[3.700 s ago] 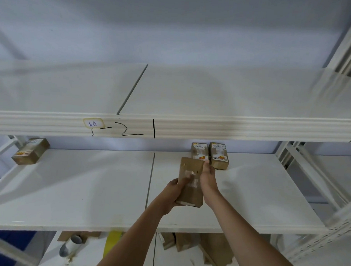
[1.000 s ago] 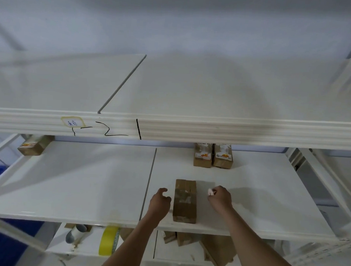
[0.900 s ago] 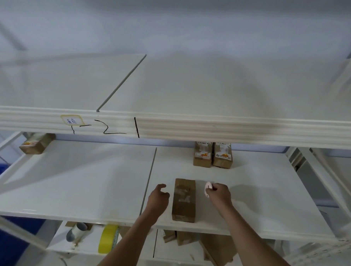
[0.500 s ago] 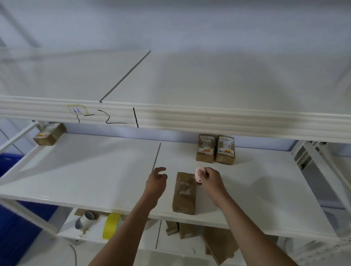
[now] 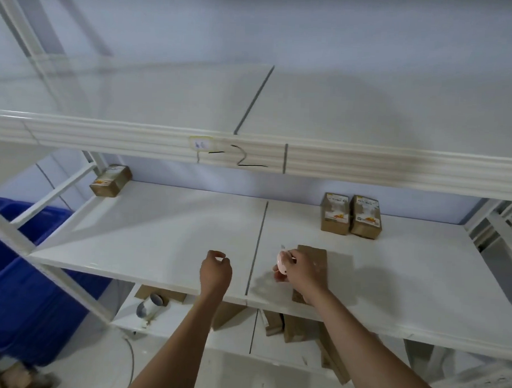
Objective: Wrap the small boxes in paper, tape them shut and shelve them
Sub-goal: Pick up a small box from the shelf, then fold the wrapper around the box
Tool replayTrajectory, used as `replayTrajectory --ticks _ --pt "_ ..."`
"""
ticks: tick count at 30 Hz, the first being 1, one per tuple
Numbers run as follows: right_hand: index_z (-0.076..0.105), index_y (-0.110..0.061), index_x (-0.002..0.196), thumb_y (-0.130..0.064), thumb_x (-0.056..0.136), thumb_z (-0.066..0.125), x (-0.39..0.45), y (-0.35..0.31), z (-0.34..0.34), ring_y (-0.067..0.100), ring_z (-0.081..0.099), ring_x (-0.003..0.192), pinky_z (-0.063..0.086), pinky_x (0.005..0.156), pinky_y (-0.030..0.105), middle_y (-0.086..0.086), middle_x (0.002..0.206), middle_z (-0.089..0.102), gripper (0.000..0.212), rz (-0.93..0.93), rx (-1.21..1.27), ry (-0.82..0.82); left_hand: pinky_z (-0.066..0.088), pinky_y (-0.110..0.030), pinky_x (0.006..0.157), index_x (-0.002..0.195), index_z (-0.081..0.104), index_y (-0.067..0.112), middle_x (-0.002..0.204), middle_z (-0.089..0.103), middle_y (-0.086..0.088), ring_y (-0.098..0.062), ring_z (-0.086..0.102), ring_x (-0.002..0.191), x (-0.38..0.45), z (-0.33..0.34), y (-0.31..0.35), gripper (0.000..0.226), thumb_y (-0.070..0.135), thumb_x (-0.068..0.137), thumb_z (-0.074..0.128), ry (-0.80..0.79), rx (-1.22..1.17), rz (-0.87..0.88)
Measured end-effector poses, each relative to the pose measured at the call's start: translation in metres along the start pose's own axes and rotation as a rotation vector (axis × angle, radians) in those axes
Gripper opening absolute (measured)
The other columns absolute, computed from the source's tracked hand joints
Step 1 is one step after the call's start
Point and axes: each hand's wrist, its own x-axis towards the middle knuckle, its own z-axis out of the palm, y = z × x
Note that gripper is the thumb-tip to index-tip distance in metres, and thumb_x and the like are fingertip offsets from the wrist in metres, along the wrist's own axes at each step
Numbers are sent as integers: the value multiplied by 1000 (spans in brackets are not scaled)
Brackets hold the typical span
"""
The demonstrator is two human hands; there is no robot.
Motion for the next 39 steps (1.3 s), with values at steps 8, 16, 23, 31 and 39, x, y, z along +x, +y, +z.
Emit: replayTrajectory --ticks 8,16,23,31,39 --pt "62 -3 99 -15 103 50 -2 4 87 21 64 65 62 72 44 17 88 68 18 21 -51 -39 49 -44 101 145 22 1 141 46 -20 -35 52 123 39 -58 -84 72 38 97 60 -240 159 -383" --pt "66 1 99 -11 101 50 -6 10 137 19 61 58 58 63 30 11 86 68 21 76 -174 -19 46 -50 101 128 47 15 130 61 -10 -30 61 115 47 -76 -105 46 33 92 68 -609 80 -420" --pt "67 -7 84 -17 96 50 -2 16 148 20 64 58 59 71 43 7 79 72 23 64 -263 -20 55 -45 94 119 51 22 118 60 -10 -30 62 109 47 -78 -105 27 27 95 62 -646 17 -403" --pt "65 -13 84 -19 95 50 -7 19 153 16 63 58 57 67 36 6 83 72 19 52 -320 -66 58 -39 82 126 54 19 110 63 -9 -26 66 96 44 -72 -108 32 38 99 55 -609 72 -429" --pt "66 -10 99 -18 96 49 -5 22 154 20 64 70 56 66 33 9 92 70 19 67 -362 -95 59 -41 87 131 48 19 116 61 -11 -28 66 102 36 -69 -114 35 38 102 52 -605 -14 -476"
